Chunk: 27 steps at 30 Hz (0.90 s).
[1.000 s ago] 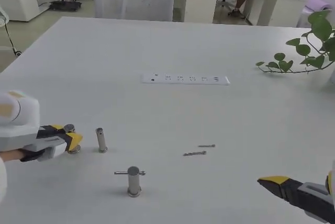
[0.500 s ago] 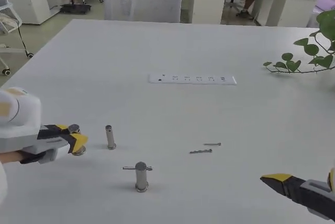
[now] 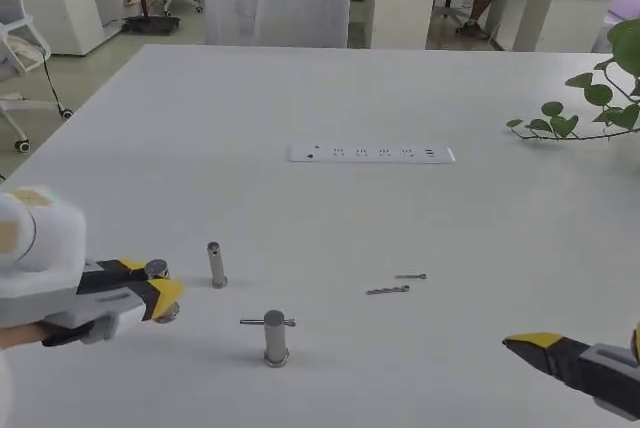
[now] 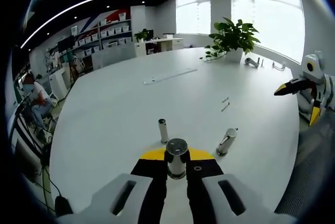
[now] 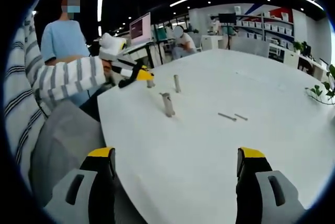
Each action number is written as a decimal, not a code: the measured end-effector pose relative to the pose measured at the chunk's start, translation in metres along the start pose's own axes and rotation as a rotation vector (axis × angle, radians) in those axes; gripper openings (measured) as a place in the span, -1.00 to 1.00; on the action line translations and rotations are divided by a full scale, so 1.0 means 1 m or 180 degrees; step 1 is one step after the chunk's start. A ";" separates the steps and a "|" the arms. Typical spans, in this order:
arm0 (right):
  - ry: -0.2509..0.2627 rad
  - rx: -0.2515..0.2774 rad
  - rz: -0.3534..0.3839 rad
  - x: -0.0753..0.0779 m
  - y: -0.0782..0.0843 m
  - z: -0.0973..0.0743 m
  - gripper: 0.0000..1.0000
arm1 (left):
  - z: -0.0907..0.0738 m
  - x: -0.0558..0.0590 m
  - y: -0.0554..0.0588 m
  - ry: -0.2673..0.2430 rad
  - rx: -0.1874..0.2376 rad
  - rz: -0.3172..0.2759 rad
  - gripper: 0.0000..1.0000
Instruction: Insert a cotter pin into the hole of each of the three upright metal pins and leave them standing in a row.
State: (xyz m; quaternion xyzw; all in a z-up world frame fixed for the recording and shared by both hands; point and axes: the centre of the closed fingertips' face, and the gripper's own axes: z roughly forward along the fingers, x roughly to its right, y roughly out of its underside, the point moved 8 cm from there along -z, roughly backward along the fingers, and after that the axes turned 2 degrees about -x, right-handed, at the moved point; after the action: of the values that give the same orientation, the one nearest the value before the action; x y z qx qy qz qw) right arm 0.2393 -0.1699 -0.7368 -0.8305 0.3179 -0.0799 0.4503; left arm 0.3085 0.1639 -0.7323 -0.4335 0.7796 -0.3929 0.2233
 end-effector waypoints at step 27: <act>-0.0002 0.0000 0.0022 0.001 0.004 -0.001 0.95 | -0.003 0.065 0.003 0.0364 -0.0047 0.0131 -0.78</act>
State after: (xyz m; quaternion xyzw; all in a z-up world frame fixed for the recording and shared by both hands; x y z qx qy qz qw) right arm 0.2381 -0.1731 -0.7391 -0.8295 0.3206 -0.0781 0.4507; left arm 0.2710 0.1113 -0.7338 -0.3959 0.8027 -0.4066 0.1832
